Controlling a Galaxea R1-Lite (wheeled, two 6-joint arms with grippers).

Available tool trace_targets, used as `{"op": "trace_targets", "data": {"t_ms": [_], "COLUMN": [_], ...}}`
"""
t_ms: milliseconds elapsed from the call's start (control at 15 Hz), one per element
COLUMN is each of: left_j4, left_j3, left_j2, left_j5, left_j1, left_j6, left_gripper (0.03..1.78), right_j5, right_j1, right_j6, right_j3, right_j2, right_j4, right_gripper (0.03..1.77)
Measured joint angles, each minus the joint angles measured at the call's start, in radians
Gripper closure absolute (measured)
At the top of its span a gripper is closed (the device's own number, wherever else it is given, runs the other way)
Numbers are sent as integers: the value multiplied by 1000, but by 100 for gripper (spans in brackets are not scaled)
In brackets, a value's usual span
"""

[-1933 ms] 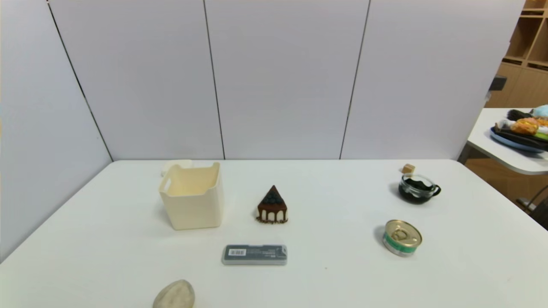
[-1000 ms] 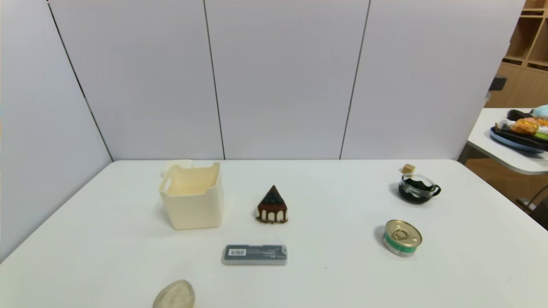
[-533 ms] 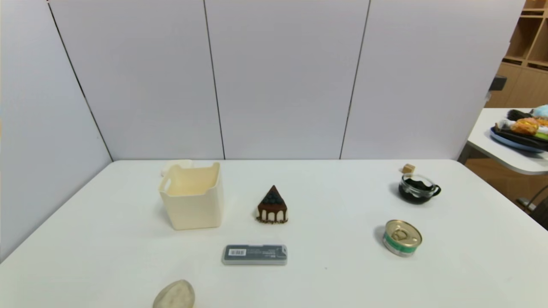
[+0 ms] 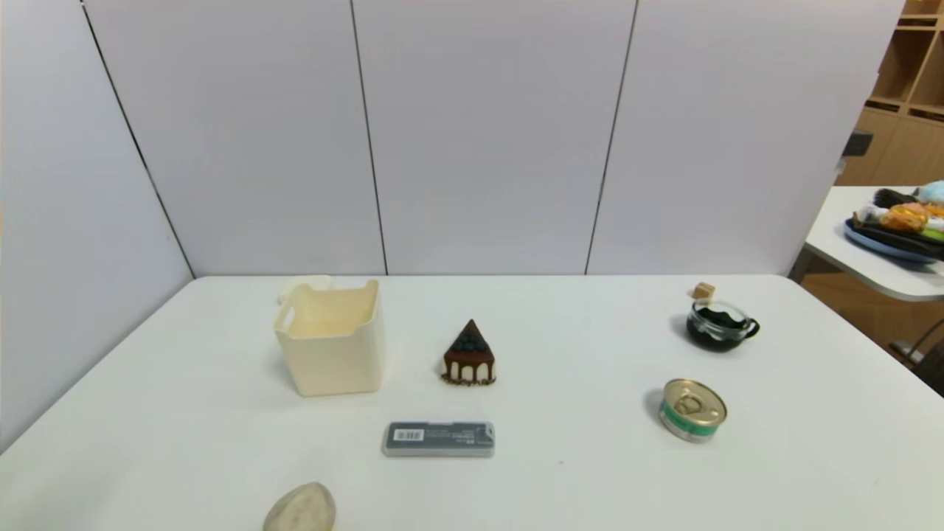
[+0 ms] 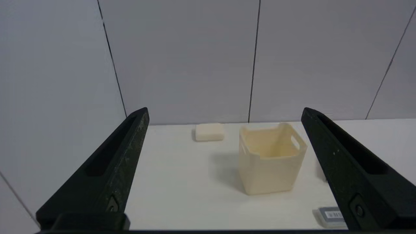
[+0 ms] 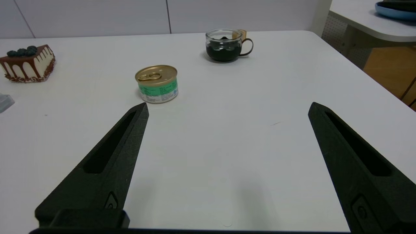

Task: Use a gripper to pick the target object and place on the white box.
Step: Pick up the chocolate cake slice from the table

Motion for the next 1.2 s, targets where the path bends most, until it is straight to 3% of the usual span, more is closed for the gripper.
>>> {"op": "trace_targets", "data": {"t_ms": [267,600,800,933,1067,1200], "left_j4": [-1,120,296,473,679,805], "left_j3": [-312,-758,-1035,-1224,-1326,-1353], "left_j2": [282,659,870,999,1109,1184], "left_j5": [-20,-27,-25,-22,-3,3], "left_j1": [-24,-205,-307,-363,-422,-473], "left_j6": [121,165,169,168,163,162], "left_gripper": [12,12,12,12,12,12], "right_j5": [1,1,1,0,0,0], "right_j1": [0,0,0,0,0,0], "right_j6": [0,0,1,0,0,0], "right_j3": [0,0,0,0,0,0], "right_j2": [0,0,0,0,0,0], "right_j4": [0,0,0,0,0,0], "right_gripper": [10,10,10,10,10,10]}}
